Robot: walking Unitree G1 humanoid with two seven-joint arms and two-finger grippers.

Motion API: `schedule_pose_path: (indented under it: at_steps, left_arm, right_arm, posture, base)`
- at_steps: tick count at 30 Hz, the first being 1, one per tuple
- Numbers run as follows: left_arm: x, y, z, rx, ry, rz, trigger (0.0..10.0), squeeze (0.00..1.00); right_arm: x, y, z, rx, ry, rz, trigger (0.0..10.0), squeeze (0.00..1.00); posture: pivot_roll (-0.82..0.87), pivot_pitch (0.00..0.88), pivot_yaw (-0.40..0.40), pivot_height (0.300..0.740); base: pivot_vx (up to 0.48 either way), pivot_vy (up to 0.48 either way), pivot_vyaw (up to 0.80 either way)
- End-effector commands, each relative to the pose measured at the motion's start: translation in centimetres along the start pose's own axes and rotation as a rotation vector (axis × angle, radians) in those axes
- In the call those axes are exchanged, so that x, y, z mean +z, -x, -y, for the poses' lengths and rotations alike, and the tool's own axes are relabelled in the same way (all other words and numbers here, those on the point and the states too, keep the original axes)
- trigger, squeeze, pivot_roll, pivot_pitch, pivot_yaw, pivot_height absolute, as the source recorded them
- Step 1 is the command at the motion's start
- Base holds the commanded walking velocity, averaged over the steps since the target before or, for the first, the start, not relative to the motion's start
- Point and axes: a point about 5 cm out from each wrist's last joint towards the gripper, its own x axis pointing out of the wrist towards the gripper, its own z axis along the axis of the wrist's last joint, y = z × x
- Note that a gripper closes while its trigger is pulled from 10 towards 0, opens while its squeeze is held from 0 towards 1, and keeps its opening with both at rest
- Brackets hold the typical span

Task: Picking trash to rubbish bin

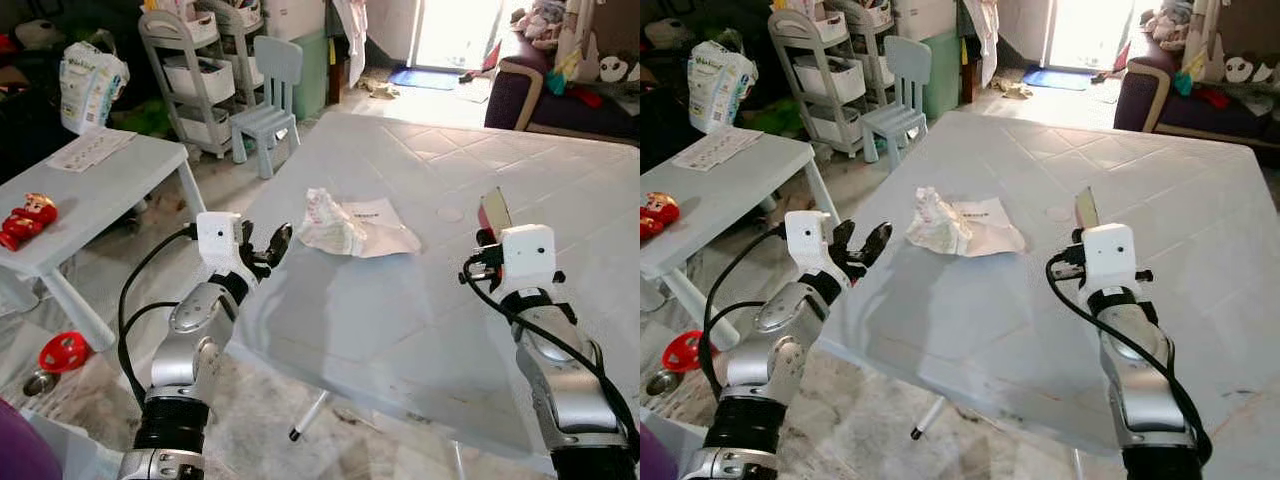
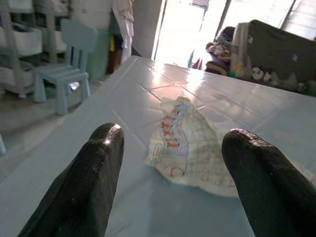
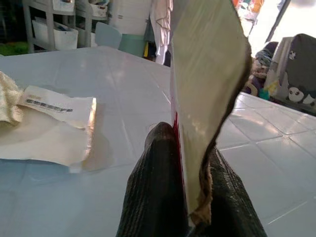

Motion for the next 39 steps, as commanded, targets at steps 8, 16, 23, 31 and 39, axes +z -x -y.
schedule_pose_path:
  at_steps: [8, 16, 23, 31, 39]
  left_arm:
    - [0.26, -0.35, 0.39, -0.011, 0.008, -0.003, 10.0, 0.00]
    - [0.50, -0.35, 0.26, -0.004, 0.042, 0.015, 10.0, 0.00]
    - [0.83, -0.52, -0.13, 0.013, 0.064, 0.021, 10.0, 0.00]
    - [0.96, -0.49, -0.28, 0.010, 0.054, 0.033, 10.0, 0.00]
    - [0.78, -0.40, -0.18, 0.004, 0.041, 0.029, 10.0, 0.00]
  right_arm:
    - [0.01, 0.05, 0.30, -0.010, 0.004, -0.003, 10.0, 0.00]
    - [-0.08, 0.07, 0.41, -0.013, 0.006, -0.005, 10.0, 0.00]
    - [-0.08, 0.01, 0.52, -0.014, 0.008, -0.004, 10.0, 0.00]
    - [-0.14, 0.02, 0.55, -0.014, 0.008, -0.006, 10.0, 0.00]
    - [-0.01, 0.02, 0.58, -0.015, 0.012, 0.002, 10.0, 0.00]
  posture:
    - [-0.04, 0.000, 0.027, 0.740]
    - [-0.04, 0.000, 0.027, 0.740]
    - [-0.04, 0.000, 0.026, 0.740]
    - [-0.04, 0.000, 0.026, 0.740]
    - [-0.04, 0.000, 0.026, 0.740]
  base:
    - [0.000, -0.300, 0.00]
    - [0.000, -0.036, 0.00]
    - [0.000, 0.042, 0.00]
    - [0.034, 0.420, 0.00]
    - [0.321, 0.356, 0.00]
